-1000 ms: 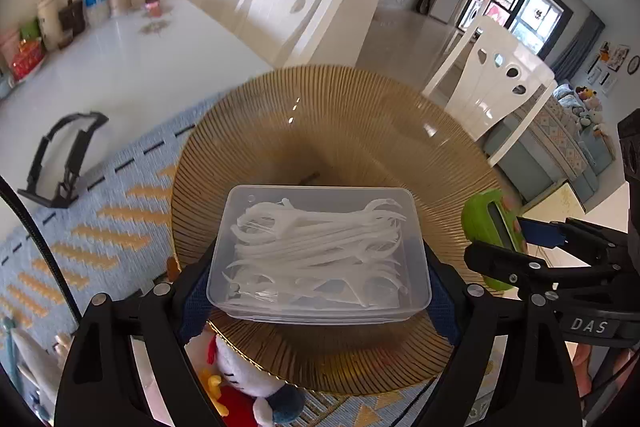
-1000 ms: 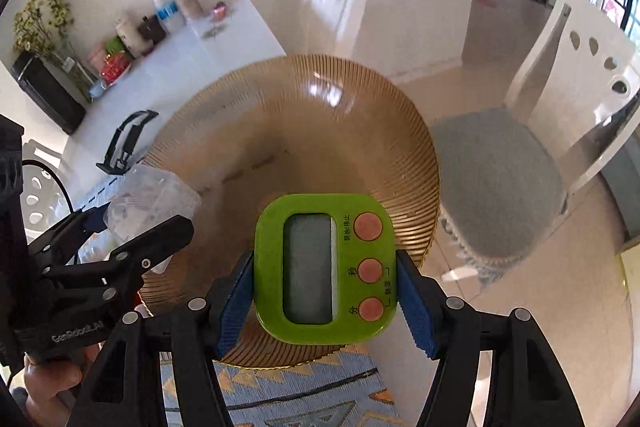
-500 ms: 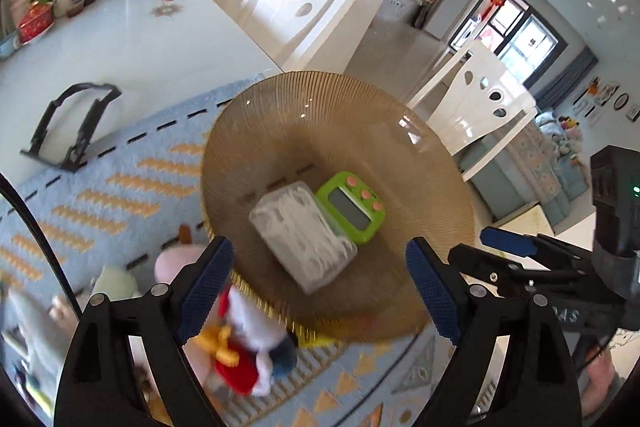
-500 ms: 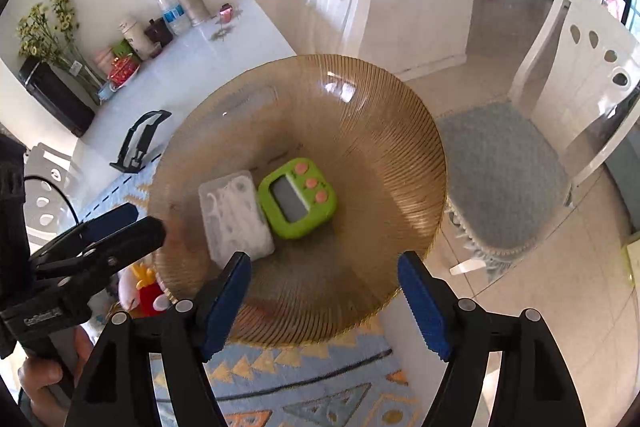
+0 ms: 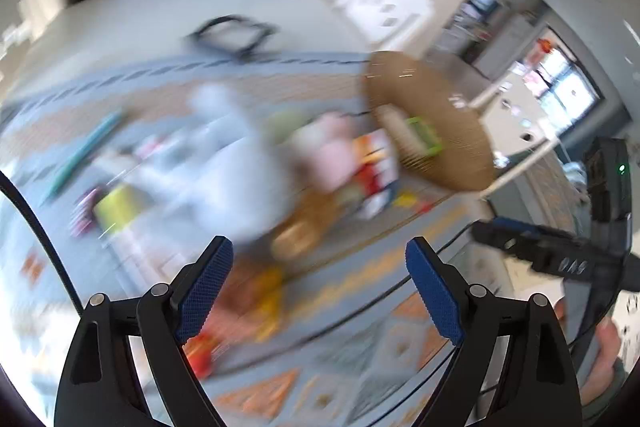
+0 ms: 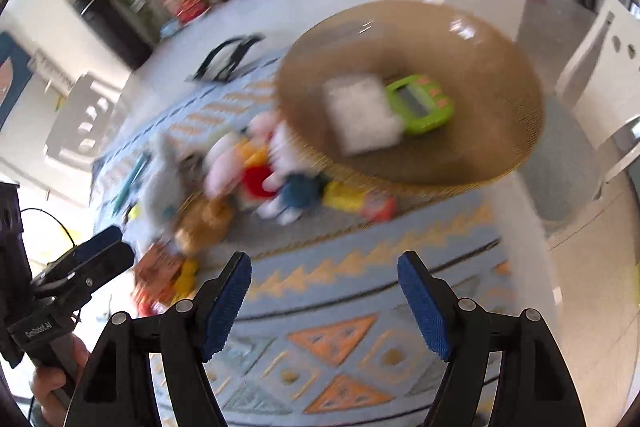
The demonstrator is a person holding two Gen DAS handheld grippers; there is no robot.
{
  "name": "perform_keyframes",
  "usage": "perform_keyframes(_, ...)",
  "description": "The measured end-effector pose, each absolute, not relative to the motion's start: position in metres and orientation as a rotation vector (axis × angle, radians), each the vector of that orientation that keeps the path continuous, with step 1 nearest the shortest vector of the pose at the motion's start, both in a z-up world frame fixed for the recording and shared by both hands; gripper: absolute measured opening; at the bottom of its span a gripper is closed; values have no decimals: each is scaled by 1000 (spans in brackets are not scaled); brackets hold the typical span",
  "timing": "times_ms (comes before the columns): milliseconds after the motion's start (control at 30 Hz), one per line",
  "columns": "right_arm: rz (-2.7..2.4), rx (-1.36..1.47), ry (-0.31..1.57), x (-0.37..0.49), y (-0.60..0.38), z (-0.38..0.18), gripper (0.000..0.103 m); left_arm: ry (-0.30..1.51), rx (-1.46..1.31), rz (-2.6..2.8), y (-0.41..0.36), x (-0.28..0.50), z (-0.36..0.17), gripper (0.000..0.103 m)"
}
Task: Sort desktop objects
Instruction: 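Move both open tools back over the cluttered rug, then grasp the orange snack bag with the left tool while the right tool grasps the yellow figurine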
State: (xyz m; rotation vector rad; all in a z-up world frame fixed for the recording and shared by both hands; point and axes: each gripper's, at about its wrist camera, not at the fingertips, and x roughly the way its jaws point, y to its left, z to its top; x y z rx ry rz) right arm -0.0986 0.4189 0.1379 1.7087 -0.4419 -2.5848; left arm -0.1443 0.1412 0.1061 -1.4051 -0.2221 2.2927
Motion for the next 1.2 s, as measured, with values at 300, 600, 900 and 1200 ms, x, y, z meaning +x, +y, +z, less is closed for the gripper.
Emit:
perform_keyframes(300,-2402,1797,-401,-83,324,123,75,-551,-1589,2522,-49,-82,66,88)
perform_keyframes(600,-2416,1836,-345,-78,275,111,75,-680,-1560,2415,-82,-89,15,89)
perform_keyframes(900,-2375,1807,-596,-103,256,96,75,-420,-1475,2429,-24,-102,17,85)
perform_keyframes(1200,-2327,1832,-847,-126,241,69,75,-479,-1446,2308,-24,-88,12,25)
